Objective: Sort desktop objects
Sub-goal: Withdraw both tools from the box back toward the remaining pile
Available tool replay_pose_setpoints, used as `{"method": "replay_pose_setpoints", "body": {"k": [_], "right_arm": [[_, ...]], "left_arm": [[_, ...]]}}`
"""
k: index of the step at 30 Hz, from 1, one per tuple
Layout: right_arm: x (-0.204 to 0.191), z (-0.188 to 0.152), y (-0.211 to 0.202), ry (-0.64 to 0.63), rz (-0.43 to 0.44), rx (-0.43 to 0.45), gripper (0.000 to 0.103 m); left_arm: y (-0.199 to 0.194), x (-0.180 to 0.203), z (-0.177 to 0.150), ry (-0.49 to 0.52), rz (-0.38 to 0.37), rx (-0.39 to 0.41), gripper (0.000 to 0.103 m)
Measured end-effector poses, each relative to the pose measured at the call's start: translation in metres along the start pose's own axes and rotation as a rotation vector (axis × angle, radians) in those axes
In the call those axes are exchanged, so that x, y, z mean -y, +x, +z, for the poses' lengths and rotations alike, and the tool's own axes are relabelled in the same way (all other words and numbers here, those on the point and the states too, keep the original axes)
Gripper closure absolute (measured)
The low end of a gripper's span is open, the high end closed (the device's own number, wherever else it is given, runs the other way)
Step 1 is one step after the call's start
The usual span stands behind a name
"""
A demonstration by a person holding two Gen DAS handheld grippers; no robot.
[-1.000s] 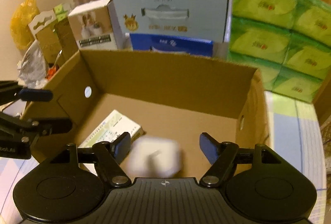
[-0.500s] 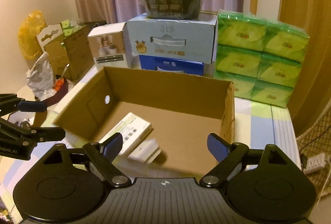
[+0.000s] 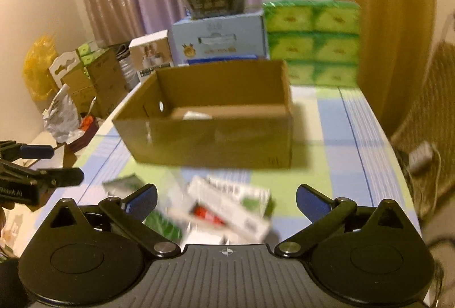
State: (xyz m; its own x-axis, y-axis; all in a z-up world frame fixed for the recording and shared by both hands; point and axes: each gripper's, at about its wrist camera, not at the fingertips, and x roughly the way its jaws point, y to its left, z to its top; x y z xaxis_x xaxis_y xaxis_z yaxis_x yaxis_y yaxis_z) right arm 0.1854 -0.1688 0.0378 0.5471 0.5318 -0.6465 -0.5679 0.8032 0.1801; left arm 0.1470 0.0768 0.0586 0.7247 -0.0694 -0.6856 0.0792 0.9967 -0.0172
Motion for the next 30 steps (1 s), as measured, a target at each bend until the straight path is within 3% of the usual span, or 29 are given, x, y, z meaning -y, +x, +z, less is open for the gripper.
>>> {"method": "replay_pose_setpoints", "body": {"k": [6, 14, 30], "right_arm": [[0.007, -0.041, -0.039, 0.096, -0.036, 0.011, 0.002], [0.004, -0.072, -0.066, 0.124, -0.037, 0.014, 0.002], [-0.010, -0.087, -0.087, 0.108, -0.024, 0.042, 0.002]], "left_arm": [[-0.030, 0.017, -0.040, -0.029, 0.002, -0.008, 0.001], [-0.057, 0.030, -0.076, -0.093, 0.002, -0.005, 0.001], [-0.074, 0.034, -0.093, -0.129, 0.027, -0.015, 0.001]]}}
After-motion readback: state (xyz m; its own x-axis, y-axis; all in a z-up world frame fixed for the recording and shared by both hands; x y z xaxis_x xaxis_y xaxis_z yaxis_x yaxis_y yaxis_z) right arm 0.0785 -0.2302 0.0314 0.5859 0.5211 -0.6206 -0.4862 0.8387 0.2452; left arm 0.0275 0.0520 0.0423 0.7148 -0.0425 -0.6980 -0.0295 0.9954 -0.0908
